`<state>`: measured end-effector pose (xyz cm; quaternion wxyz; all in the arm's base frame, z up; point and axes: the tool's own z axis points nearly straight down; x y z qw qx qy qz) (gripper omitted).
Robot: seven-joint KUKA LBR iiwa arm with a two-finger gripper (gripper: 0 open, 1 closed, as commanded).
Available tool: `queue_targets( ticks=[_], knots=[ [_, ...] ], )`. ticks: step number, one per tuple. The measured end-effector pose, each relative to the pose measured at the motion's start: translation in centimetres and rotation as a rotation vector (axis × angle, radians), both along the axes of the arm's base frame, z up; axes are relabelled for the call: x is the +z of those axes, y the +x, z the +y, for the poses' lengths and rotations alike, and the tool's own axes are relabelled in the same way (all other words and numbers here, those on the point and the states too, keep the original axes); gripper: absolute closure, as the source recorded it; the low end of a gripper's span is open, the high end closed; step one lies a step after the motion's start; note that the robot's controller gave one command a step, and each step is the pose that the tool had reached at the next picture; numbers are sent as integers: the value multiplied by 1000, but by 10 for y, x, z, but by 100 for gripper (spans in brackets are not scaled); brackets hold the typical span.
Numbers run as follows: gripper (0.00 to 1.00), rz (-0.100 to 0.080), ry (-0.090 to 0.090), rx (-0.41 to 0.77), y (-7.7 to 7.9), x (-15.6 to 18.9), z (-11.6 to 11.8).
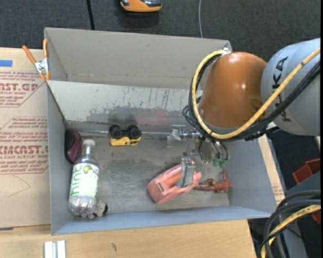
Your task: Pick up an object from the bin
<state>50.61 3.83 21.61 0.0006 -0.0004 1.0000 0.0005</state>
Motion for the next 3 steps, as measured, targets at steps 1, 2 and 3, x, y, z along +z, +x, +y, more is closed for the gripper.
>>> queue_targets(
  ticks=[1, 2, 3],
  knots=[
    [0, -5, -1, 72, -9, -45, -19],
    [0, -2, -2, 262, 11, -94, -24],
    [100, -3, 0, 390, -10, -146, -40]
  ],
)
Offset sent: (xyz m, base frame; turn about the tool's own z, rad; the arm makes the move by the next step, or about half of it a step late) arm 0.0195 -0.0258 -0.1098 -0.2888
